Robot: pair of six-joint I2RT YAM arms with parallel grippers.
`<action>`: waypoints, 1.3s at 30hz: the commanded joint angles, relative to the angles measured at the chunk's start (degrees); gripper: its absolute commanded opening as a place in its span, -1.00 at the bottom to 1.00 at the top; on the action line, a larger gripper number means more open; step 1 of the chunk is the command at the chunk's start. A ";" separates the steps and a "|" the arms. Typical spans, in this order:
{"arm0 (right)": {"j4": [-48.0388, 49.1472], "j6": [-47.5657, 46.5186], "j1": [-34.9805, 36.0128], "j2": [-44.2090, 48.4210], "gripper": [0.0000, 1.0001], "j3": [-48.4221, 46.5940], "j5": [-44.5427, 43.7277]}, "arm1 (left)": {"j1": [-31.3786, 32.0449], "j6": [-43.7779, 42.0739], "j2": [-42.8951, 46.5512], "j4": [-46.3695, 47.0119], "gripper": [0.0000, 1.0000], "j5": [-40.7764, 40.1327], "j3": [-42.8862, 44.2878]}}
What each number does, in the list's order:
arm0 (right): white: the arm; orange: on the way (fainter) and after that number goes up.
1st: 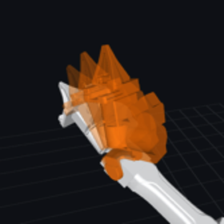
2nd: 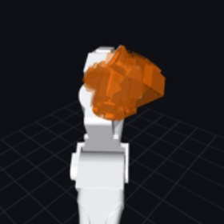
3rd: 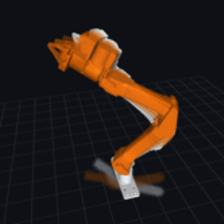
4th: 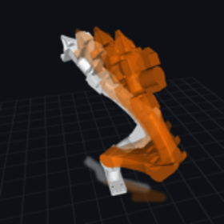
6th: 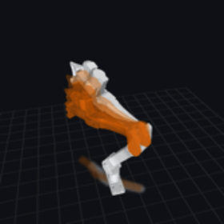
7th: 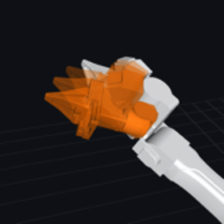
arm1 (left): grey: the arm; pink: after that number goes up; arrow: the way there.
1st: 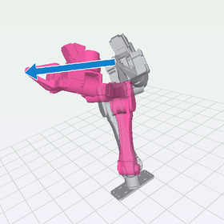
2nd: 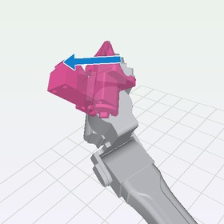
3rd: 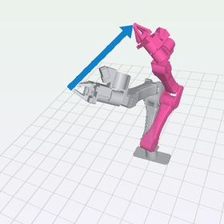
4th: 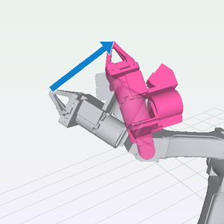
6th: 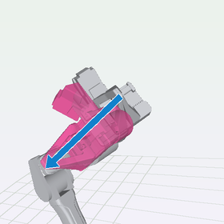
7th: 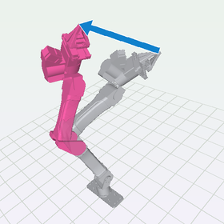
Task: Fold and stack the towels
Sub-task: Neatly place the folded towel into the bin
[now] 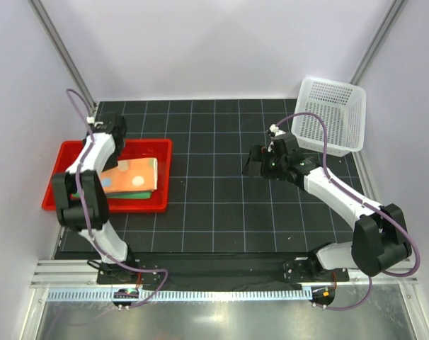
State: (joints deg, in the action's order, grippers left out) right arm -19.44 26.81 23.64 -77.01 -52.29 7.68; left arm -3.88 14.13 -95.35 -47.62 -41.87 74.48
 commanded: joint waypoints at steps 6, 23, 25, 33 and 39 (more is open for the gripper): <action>-2.00 -2.29 -0.70 2.92 1.00 -2.28 -1.97 | 0.89 6.17 -4.59 -9.69 0.23 -2.19 18.33; -18.27 -1.67 -0.61 22.85 1.00 -7.67 -17.27 | 24.00 8.36 25.46 22.24 0.99 69.62 -3.86; -17.04 -0.97 -0.70 25.67 0.99 -5.55 -16.83 | 25.23 10.47 28.10 26.86 0.99 72.89 -7.23; -13.08 -1.93 -0.61 34.30 1.00 -3.87 -19.02 | 26.64 7.76 29.78 25.29 0.99 69.82 -9.88; -13.96 -3.25 -0.61 33.33 0.99 -5.54 -20.24 | 26.73 6.79 31.54 26.17 0.99 68.15 -9.71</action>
State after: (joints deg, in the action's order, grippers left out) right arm -34.85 25.04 23.11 -42.92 -55.68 -10.31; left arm 22.65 22.06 -65.47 -25.04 26.52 64.45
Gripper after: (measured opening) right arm 0.996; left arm 0.994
